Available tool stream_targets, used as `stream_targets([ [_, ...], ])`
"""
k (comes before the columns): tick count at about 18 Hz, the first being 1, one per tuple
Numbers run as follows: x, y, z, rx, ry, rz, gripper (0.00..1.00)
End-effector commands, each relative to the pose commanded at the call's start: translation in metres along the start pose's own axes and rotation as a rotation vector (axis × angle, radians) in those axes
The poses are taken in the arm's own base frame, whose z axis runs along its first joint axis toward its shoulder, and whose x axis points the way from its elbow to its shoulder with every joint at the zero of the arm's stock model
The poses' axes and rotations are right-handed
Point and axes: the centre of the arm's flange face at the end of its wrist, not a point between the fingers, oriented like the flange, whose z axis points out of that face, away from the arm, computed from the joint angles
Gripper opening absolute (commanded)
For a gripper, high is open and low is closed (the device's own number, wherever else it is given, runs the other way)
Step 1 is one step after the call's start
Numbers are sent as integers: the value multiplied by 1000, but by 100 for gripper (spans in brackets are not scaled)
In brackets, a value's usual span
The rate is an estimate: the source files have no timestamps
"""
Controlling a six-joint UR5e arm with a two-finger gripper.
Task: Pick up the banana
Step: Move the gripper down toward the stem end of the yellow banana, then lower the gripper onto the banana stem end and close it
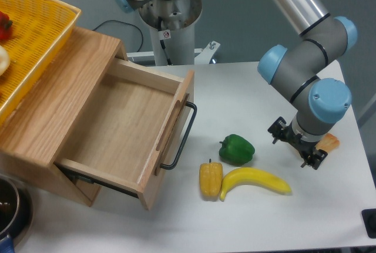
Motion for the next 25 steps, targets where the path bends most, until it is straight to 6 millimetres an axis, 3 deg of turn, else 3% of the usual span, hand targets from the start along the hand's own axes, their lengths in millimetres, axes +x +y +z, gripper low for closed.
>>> stream_targets([
  [6, 2, -29, 7, 60, -22, 41, 100],
  [10, -4, -26, 15, 65, -43, 207, 100],
  [17, -4, -40, 18, 94, -53, 214, 100],
  [25, -4, -50, 39, 100, -25, 264, 100],
])
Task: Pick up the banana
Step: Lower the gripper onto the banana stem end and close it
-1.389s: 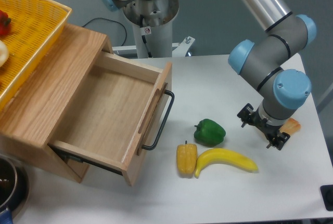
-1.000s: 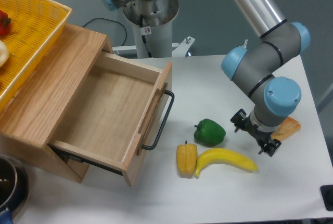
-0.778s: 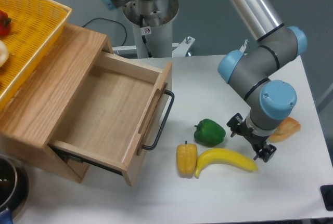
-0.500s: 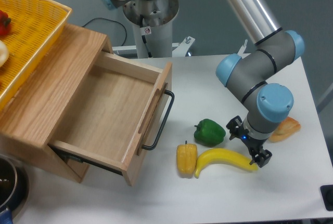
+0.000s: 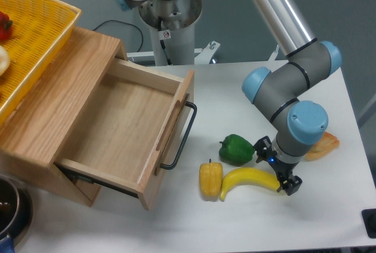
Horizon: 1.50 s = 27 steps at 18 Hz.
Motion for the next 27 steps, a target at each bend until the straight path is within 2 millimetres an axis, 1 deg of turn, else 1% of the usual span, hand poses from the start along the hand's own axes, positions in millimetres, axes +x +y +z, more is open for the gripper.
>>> stream_targets([
  [5, -2, -4, -3, -5, -3, 22, 100],
  [7, -4, -12, -1, -6, -1, 28, 100],
  [13, -3, -12, -1, -18, 2, 41, 100],
  [18, 1, -8, 2, -37, 14, 153, 100],
  [21, -1, -8, 4, -38, 13, 252, 100],
  [27, -3, -2, 10, -41, -4, 316, 100],
])
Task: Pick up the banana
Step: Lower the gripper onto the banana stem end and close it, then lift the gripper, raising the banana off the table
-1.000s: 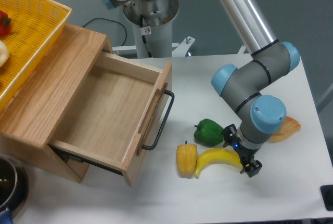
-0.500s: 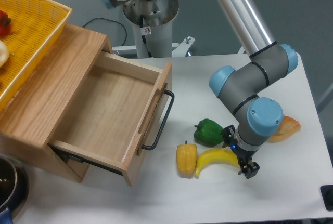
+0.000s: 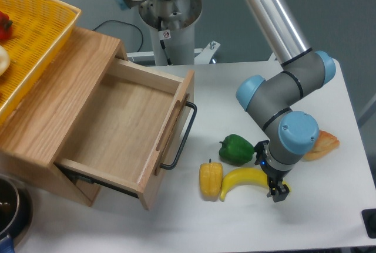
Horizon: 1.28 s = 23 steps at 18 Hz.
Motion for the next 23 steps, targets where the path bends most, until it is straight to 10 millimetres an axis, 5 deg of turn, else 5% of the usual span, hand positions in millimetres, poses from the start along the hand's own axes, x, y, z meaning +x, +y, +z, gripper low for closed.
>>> stream_targets([
  [11, 1, 10, 18, -72, 15, 16, 98],
  [23, 2, 10, 20, -72, 16, 8, 59],
])
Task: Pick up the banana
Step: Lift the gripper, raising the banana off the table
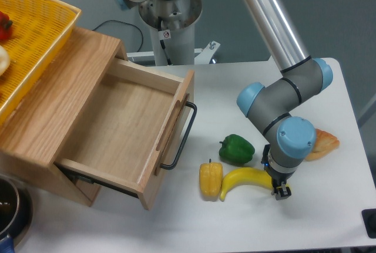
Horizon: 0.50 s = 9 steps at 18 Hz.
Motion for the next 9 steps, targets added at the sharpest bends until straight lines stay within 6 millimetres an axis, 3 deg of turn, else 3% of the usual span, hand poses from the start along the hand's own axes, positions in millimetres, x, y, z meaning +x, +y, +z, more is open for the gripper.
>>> stream_targets([
  [9, -1, 4, -10, -6, -14, -61, 41],
])
